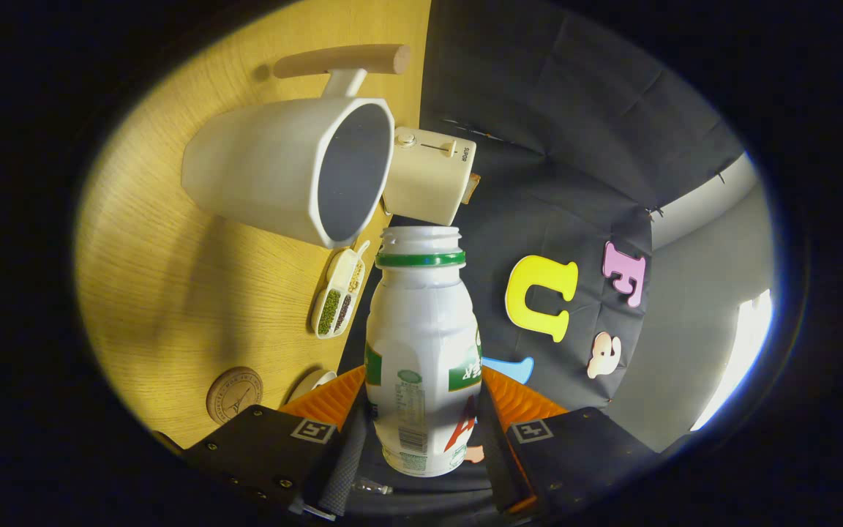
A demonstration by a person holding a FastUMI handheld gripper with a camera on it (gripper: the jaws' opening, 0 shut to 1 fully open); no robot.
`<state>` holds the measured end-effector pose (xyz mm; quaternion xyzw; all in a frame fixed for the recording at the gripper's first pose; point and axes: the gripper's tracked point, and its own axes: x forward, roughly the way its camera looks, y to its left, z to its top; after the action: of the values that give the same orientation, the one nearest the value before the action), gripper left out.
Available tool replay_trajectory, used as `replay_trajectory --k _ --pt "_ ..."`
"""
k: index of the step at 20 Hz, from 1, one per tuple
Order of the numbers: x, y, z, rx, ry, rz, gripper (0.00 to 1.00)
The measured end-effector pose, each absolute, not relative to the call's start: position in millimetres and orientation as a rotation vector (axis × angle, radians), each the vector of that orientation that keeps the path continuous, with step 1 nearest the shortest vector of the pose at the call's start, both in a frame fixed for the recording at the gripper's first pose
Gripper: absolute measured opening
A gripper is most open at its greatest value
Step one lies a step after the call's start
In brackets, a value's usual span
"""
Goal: Take the bottle from table, then pour the juice into the cup, finally place the bottle on the coaster
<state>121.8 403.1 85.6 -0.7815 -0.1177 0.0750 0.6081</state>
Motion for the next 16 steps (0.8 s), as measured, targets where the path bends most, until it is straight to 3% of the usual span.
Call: replay_trajectory --k 16 --pt "139 339 74 -0.871 -0.096 0.195 0.72"
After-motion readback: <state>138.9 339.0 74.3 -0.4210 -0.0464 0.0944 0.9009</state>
